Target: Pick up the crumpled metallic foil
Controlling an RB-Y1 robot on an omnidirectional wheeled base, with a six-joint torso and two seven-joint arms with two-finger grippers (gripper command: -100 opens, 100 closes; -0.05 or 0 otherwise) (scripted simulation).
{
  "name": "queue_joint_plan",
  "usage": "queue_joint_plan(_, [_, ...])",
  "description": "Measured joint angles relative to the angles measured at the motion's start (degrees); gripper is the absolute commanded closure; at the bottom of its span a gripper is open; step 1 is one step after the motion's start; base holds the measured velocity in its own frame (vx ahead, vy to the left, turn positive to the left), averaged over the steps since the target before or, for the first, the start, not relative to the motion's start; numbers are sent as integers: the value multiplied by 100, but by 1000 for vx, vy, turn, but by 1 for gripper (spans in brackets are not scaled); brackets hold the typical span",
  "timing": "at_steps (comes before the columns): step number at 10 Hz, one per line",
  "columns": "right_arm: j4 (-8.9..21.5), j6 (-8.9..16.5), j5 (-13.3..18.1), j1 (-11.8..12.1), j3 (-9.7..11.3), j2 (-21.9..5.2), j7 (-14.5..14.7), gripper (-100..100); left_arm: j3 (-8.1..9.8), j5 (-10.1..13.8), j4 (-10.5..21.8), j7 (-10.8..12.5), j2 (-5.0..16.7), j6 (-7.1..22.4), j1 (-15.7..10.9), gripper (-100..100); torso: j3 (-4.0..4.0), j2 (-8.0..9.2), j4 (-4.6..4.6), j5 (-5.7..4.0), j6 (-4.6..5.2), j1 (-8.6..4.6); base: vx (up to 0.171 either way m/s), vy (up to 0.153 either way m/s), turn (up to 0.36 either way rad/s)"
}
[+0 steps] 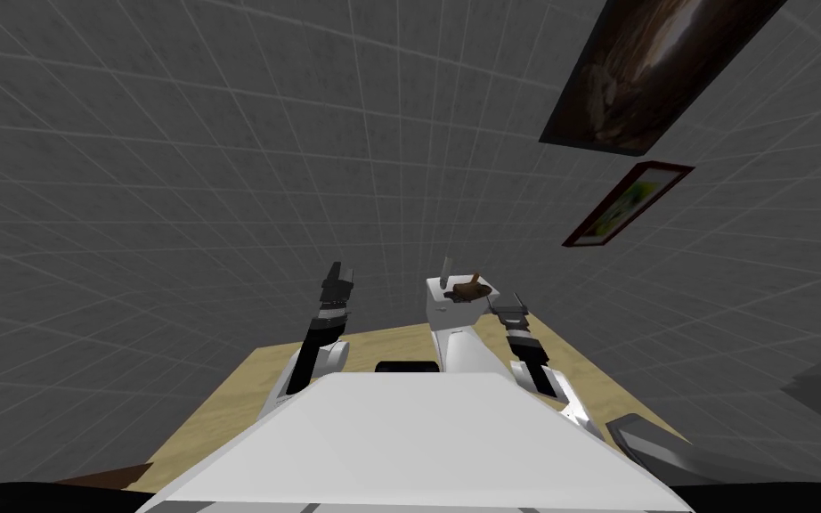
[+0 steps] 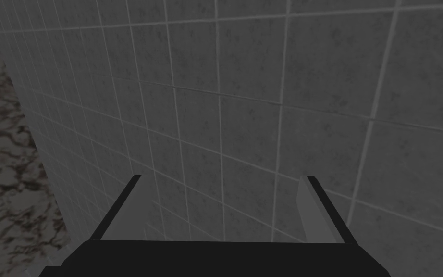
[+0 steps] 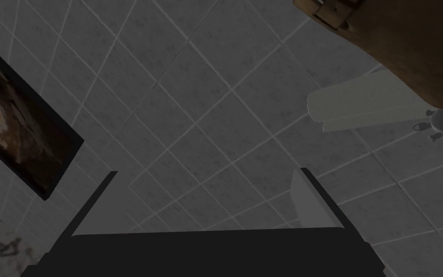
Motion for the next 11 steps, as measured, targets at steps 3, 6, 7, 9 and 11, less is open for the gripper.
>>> queue_joint_plan(3, [246, -134, 253, -37, -182, 9, 414, -100, 0, 0, 0, 0, 0, 0, 0, 0, 0, -1, 0, 0, 1, 1, 14, 10, -9])
queue_joint_plan(6, [551, -268, 562, -142, -373, -3, 844, -100, 0, 0, 0, 0, 0, 0, 0, 0, -5, -9, -2, 1, 1, 6, 33, 19, -28])
queue_joint_plan(7, [598, -303, 636, -154, -411, 1, 980, -100, 0, 0, 0, 0, 0, 0, 0, 0, -5, -8, -2, 2, 0, 6, 33, 17, -31])
queue_joint_plan(9, [824, -422, 906, -240, -544, 7, 1327, -100, 0, 0, 0, 0, 0, 0, 1, 0, -7, -13, -3, 2, 0, 7, 44, 25, -44])
queue_joint_plan(11, [951, -493, 1096, -285, -632, -9, 1597, -100, 0, 0, 0, 0, 0, 0, 0, 0, -6, -10, -2, 2, 0, 7, 49, 30, -69])
